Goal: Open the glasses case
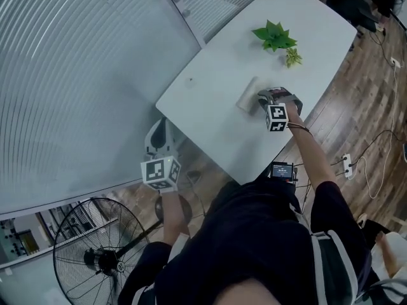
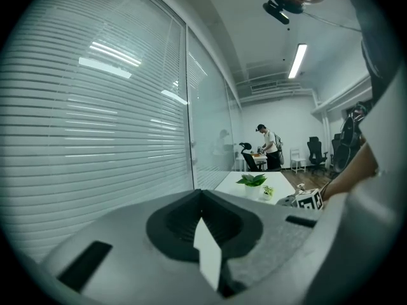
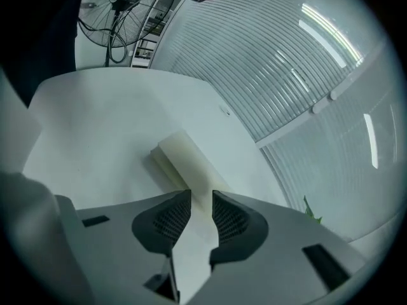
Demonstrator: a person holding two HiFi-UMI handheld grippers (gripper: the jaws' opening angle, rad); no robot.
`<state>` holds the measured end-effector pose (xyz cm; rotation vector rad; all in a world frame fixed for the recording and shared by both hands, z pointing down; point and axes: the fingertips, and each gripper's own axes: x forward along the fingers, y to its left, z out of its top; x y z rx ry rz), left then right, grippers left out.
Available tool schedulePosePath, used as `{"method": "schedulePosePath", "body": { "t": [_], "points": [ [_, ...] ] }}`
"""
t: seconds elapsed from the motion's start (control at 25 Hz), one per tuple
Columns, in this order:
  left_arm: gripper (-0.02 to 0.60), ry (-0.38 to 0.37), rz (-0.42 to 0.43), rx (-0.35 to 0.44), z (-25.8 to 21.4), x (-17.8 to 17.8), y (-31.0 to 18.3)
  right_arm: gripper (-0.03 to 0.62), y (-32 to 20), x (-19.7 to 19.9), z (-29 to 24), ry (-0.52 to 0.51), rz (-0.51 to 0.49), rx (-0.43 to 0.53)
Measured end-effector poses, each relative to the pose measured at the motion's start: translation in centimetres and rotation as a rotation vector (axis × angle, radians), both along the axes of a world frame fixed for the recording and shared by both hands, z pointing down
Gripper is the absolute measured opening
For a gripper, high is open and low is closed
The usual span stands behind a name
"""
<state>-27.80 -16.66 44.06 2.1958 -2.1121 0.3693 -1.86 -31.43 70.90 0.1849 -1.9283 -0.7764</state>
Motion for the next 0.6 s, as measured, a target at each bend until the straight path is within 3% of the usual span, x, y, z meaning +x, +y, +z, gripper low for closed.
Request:
{"method": "schedulePosePath", "body": {
  "t": [0.32, 0.6],
  "points": [
    [-0.002, -0.005, 0.007, -0.004, 0.0, 0.1, -1.3, 0.071, -0.5, -0.2, 1.6, 0.028, -0.011, 0.023],
    [-0.002, -0.006, 0.028, -0.01, 0.3, 0.8, -2.3, 0.069, -1.2, -1.7, -1.1, -0.052, 0.008, 0.065]
  ]
}}
